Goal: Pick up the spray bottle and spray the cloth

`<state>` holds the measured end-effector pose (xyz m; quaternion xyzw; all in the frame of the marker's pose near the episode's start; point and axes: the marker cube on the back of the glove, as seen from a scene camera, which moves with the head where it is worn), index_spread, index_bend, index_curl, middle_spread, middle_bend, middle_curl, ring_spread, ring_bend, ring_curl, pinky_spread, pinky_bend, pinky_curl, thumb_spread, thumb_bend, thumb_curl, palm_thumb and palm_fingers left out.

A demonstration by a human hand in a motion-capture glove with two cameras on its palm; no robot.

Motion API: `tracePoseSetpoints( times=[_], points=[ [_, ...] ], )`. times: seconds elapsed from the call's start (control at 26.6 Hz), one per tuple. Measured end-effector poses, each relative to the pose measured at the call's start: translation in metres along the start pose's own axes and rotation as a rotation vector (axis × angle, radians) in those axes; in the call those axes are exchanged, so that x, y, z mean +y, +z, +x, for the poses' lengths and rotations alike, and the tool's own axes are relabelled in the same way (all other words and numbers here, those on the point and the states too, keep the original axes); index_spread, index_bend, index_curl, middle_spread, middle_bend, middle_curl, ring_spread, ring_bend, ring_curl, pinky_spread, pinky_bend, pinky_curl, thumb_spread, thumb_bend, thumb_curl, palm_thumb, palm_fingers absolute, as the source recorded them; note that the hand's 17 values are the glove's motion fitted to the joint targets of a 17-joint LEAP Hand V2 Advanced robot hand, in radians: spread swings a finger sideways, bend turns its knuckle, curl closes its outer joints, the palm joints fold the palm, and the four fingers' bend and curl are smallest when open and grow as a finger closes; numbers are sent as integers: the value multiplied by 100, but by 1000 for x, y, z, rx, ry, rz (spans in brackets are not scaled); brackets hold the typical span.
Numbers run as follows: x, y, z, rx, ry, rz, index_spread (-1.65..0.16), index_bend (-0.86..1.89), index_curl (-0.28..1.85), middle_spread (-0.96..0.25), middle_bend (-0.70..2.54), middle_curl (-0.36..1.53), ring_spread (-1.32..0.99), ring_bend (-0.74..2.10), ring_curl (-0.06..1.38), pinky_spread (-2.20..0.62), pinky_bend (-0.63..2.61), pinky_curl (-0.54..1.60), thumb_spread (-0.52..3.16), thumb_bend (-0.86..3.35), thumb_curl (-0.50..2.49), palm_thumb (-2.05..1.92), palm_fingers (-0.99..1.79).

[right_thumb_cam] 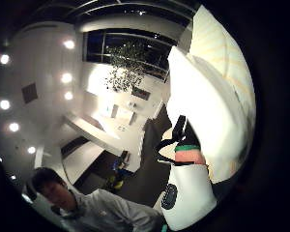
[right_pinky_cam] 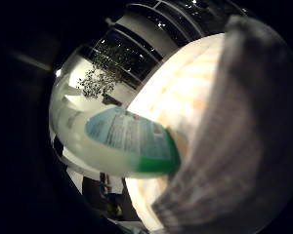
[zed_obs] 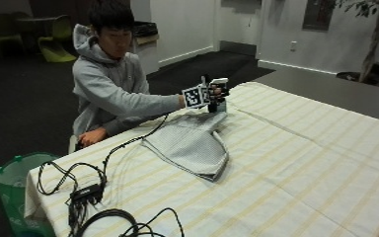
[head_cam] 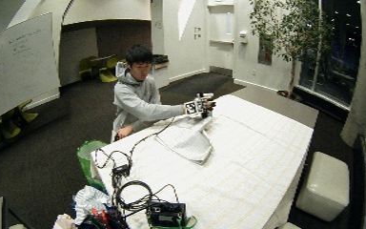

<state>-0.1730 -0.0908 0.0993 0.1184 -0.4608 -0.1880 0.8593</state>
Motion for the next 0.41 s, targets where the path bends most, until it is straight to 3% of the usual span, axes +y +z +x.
tracePoseSetpoints(
  times=[0.19, 0.41],
  points=[
    [-2, -25, -4, 43, -11, 233, -25, 6, 36, -1, 32, 41, -3, 36, 38, 8, 46, 43, 62, -2, 73, 92, 8],
    [27, -50, -10, 98, -34, 216, -26, 10, 32, 1, 30, 39, -1, 37, 35, 13, 45, 39, 74, -3, 71, 89, 10]
  ],
)
